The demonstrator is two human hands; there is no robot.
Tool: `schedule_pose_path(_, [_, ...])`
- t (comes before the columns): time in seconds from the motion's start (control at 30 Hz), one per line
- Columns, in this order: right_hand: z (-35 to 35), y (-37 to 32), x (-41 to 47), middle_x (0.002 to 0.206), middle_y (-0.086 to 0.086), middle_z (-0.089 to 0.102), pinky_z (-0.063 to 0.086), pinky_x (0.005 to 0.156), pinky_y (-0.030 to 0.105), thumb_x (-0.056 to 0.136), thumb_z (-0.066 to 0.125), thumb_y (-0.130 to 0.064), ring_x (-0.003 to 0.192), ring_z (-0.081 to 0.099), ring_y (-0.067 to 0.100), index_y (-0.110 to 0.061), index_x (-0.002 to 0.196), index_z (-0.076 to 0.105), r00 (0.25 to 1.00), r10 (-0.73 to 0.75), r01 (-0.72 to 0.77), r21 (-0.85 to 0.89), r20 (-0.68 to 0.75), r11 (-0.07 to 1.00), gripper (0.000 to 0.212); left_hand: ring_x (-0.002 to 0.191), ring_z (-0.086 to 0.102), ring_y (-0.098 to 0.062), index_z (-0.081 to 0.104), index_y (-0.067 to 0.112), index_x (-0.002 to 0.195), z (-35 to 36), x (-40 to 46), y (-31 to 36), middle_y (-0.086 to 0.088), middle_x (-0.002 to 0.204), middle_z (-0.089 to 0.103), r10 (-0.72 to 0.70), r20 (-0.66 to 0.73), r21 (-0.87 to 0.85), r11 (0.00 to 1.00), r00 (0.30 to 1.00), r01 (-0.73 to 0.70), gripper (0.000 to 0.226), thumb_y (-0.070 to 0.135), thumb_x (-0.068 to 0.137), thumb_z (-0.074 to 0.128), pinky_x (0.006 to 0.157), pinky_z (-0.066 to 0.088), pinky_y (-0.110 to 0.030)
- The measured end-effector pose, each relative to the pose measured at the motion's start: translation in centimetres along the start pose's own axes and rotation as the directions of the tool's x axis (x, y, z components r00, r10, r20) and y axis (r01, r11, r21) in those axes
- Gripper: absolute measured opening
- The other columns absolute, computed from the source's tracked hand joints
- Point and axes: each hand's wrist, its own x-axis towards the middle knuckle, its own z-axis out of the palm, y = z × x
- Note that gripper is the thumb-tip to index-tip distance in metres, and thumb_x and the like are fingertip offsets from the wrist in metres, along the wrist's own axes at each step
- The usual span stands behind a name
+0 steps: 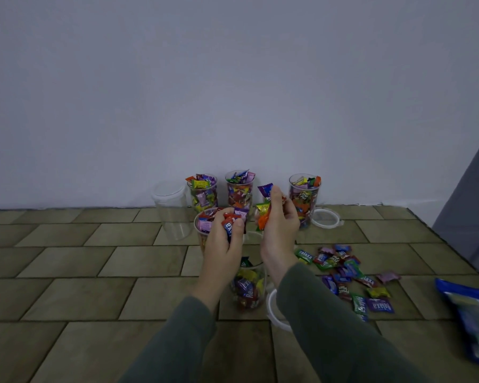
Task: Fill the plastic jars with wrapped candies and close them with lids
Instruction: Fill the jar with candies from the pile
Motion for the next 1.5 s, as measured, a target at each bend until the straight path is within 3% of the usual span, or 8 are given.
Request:
schedule_pose_path(0.23, [-0.1, 0.3, 0.1, 0.081, 0.002, 0.066, 0.052, 0.067, 0.030, 0.091, 0.064, -0.034, 0.078, 0.059, 0.018, -0.019, 0.088, 0.067, 0.999, -0.049, 0.049, 0.023, 0.006, 0.999, 0.015, 0.093, 0.059, -0.004, 0.050, 0.025, 0.118, 0.3, -0.3, -1.5, 0.009, 0.100, 0.061, -0.038, 0.010, 0.023, 0.999, 0.999, 0.038, 0.037, 0.053, 0.096, 0.039, 0.080, 0.052, -0.031])
schedule_pose_path(0.4, [-0.2, 0.3, 0.0, 0.082, 0.003, 0.066, 0.052, 0.068, 0.032, 0.090, 0.064, -0.033, 0.079, 0.060, 0.020, -0.017, 0.087, 0.067, 0.997, -0.075, 0.075, 0.014, 0.018, 0.997, 0.016, 0.097, 0.060, -0.002, 0.049, 0.040, 0.111, 0.1, -0.5, -1.2, 0.011, 0.104, 0.061, -0.011, 0.038, -0.008, 1.000, 0.999, 0.011, 0.020, 0.040, 0.093, 0.055, 0.083, 0.052, -0.022])
schedule_pose_path(0.57, [-0.2, 0.3, -0.2, 0.078, -0.001, 0.066, 0.051, 0.063, 0.027, 0.091, 0.063, -0.033, 0.075, 0.060, 0.014, -0.018, 0.085, 0.067, 0.994, -0.109, 0.110, -0.015, 0.005, 0.994, 0.016, 0.110, 0.059, -0.007, 0.056, 0.022, 0.118, -0.2, -1.0, -1.7, 0.011, 0.113, 0.061, 0.063, 0.044, -0.098, 0.993, 0.997, -0.058, 0.033, 0.023, 0.087, 0.065, 0.090, 0.050, -0.020])
schedule_pose_path(0.8, [0.0, 0.2, -0.2, 0.075, -0.005, 0.065, 0.050, 0.061, 0.024, 0.091, 0.064, -0.032, 0.070, 0.059, 0.009, -0.019, 0.085, 0.066, 0.995, -0.098, 0.098, 0.003, 0.009, 0.995, 0.015, 0.111, 0.055, -0.015, 0.049, 0.025, 0.123, -0.5, -3.5, -3.1, -0.001, 0.119, 0.052, 0.075, -0.062, -0.106, 0.991, 0.995, -0.081, 0.050, 0.040, 0.080, 0.068, 0.089, 0.049, -0.023])
schedule_pose_path(0.9, [-0.1, 0.3, -0.2, 0.079, -0.001, 0.064, 0.051, 0.063, 0.025, 0.091, 0.064, -0.033, 0.075, 0.058, 0.012, -0.018, 0.086, 0.066, 0.996, -0.088, 0.088, 0.005, 0.014, 0.996, 0.015, 0.128, 0.045, -0.018, 0.040, 0.017, 0.137, -0.3, -4.6, -4.7, -0.001, 0.136, 0.043, 0.080, 0.001, -0.017, 0.997, 0.997, -0.080, 0.080, 0.042, 0.072, 0.079, 0.103, 0.044, -0.031])
schedule_pose_path(1.07, [-0.4, 0.2, -0.4, 0.082, 0.002, 0.064, 0.052, 0.067, 0.031, 0.089, 0.066, -0.033, 0.078, 0.057, 0.018, -0.019, 0.085, 0.066, 0.996, -0.089, 0.089, -0.020, 0.032, 0.996, 0.015, 0.131, 0.042, -0.003, 0.032, 0.038, 0.142, 0.0, -5.0, -5.4, 0.014, 0.140, 0.045, -0.158, 0.104, -0.076, 0.983, 0.982, 0.167, 0.096, 0.049, 0.064, 0.085, 0.110, 0.040, -0.035])
schedule_pose_path(1.3, [-1.0, -0.3, -0.8, 0.077, -0.007, 0.066, 0.048, 0.062, 0.016, 0.093, 0.063, -0.028, 0.070, 0.060, 0.000, -0.021, 0.084, 0.067, 0.986, -0.139, 0.148, -0.106, 0.091, 0.983, 0.012, 0.119, 0.051, 0.001, 0.043, 0.039, 0.128, 0.4, -3.5, -5.6, 0.017, 0.125, 0.054, -0.257, 0.304, -0.013, 0.962, 0.917, 0.274, 0.081, 0.041, 0.061, 0.088, 0.104, 0.043, -0.028])
schedule_pose_path(1.5, [-1.3, -0.9, -1.2, 0.067, -0.015, 0.062, 0.046, 0.064, 0.017, 0.093, 0.062, -0.030, 0.066, 0.055, -0.003, -0.025, 0.080, 0.065, 0.972, -0.197, 0.222, -0.209, 0.131, 0.952, 0.014, 0.111, 0.054, 0.003, 0.044, 0.030, 0.129, 0.1, -2.5, -5.6, 0.010, 0.120, 0.056, -0.264, 0.395, -0.047, 0.951, 0.880, 0.306, 0.077, 0.025, 0.066, 0.087, 0.088, 0.044, -0.013])
